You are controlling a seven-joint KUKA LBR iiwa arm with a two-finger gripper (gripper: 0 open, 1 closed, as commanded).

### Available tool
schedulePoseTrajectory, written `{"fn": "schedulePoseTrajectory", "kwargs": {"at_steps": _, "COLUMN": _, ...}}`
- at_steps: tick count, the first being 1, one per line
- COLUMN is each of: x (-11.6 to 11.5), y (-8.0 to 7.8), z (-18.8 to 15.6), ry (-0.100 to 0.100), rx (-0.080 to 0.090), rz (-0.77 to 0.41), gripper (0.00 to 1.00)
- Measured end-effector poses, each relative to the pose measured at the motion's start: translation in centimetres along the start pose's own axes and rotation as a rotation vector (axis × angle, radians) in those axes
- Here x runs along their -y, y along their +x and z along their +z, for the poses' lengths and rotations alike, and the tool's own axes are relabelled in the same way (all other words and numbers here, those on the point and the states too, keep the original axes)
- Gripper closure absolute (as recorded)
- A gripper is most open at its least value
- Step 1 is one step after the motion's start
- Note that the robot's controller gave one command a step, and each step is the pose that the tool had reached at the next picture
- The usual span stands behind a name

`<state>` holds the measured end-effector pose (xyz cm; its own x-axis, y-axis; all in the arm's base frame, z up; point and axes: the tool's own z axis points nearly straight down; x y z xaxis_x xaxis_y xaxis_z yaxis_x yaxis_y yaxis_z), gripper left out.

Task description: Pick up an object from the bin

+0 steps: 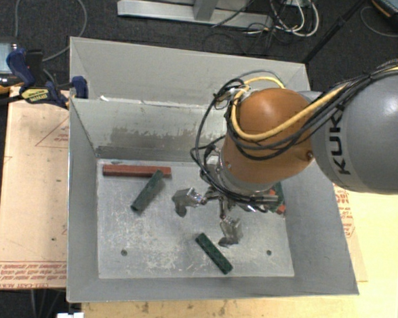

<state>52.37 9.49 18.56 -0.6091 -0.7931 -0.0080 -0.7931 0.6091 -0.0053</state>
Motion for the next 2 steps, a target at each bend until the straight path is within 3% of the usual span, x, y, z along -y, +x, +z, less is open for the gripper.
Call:
{"fn": "schedulePoseTrajectory", "kwargs": {"at_steps": 1, "x": 2.99, "y": 5.06, "z": 11.86, "ry": -0.011, "rx": -0.010, "rz": -0.170, "gripper": 0.00}}
{"fn": "schedulePoseTrajectory", "kwargs": {"at_steps": 2, "x": 3.06, "y": 4.80, "z": 11.48, "ry": -0.007, "rx": -0.005, "rz": -0.172, "gripper": 1.00}}
